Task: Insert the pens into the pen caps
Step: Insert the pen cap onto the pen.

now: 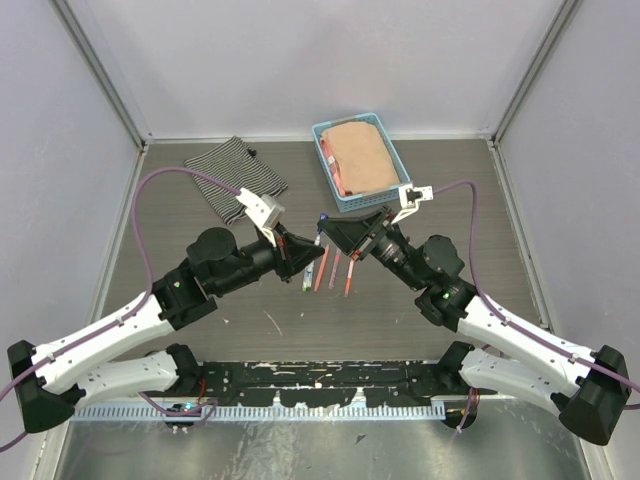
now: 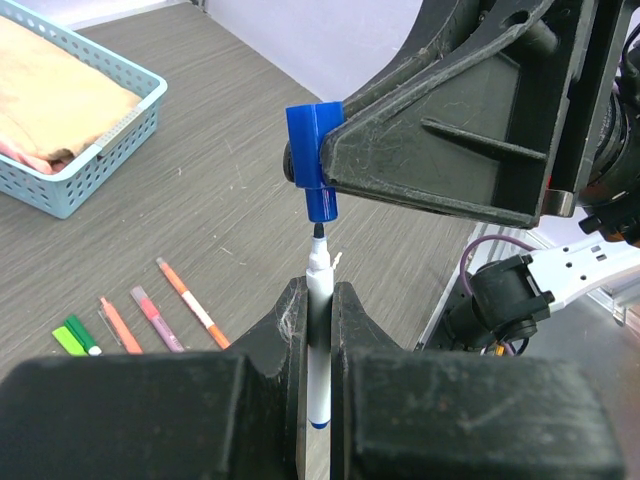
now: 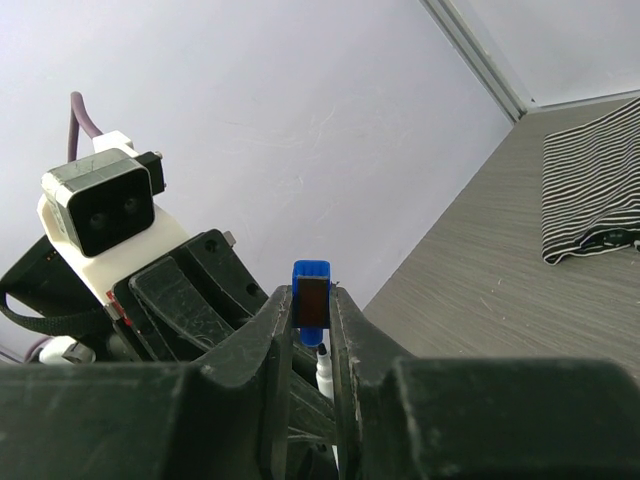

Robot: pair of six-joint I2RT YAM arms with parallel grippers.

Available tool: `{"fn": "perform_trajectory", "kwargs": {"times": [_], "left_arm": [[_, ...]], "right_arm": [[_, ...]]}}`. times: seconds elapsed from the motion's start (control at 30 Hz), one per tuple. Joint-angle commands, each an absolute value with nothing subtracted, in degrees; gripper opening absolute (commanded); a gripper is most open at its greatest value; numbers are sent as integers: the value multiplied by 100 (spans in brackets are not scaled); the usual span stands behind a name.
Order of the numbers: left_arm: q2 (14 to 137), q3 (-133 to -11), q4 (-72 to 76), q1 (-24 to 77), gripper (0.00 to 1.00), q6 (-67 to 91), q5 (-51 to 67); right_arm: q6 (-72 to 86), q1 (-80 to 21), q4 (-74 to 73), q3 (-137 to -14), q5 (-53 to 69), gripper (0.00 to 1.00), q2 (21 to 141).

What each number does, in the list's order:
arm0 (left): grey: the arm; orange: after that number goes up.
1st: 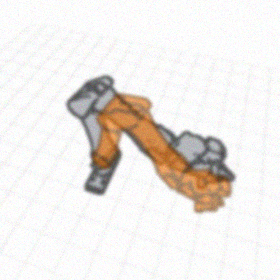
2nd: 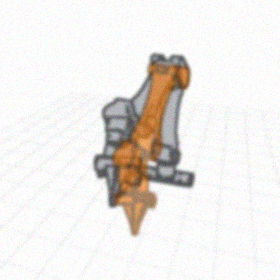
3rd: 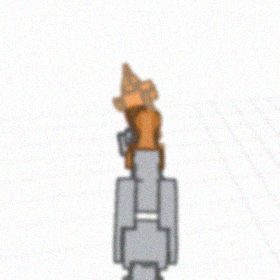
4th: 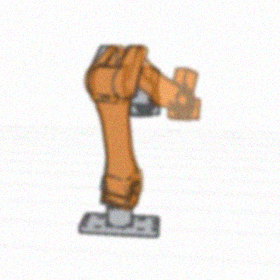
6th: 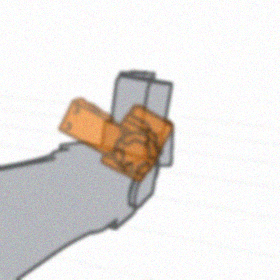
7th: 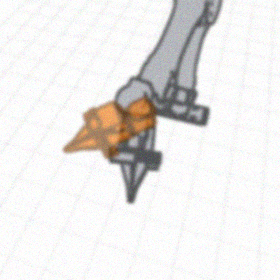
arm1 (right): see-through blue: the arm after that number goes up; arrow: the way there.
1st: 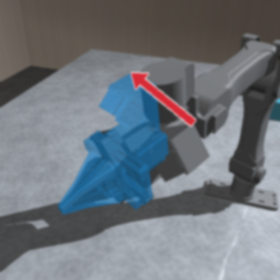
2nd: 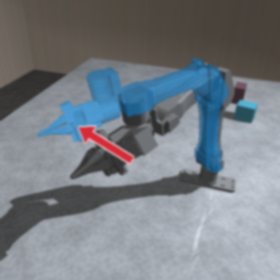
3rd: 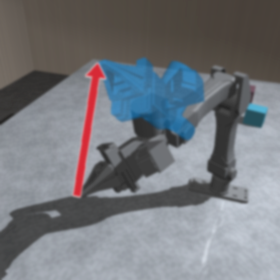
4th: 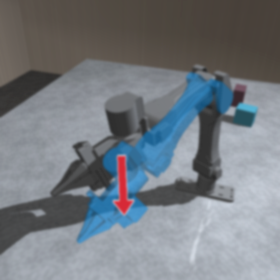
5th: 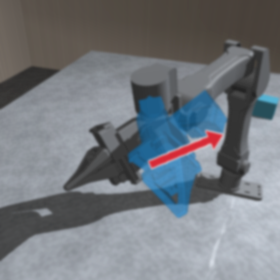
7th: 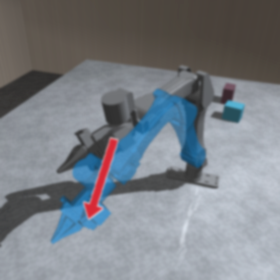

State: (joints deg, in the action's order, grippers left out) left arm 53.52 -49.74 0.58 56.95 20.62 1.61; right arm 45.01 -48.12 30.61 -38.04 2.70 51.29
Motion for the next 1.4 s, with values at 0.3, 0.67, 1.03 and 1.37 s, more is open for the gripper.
{"fn": "perform_trajectory", "kwargs": {"times": [0.3, 0.67, 1.03, 1.37], "left_arm": [[5317, -5144, 237, 5720, 0, 1969, 92], [5316, -5152, 224, 5717, 0, 1969, 55], [5341, -5168, 211, 5715, 0, 1963, 41], [5352, -5186, 195, 5717, 0, 1960, 28]], "right_arm": [[4474, -4781, 3103, -3937, 245, 0, 4994], [4482, -4781, 3057, -3911, 312, 0, 4949], [4458, -4781, 3006, -3846, 527, 0, 4945], [4436, -4782, 2898, -3807, 512, 0, 5040]]}}
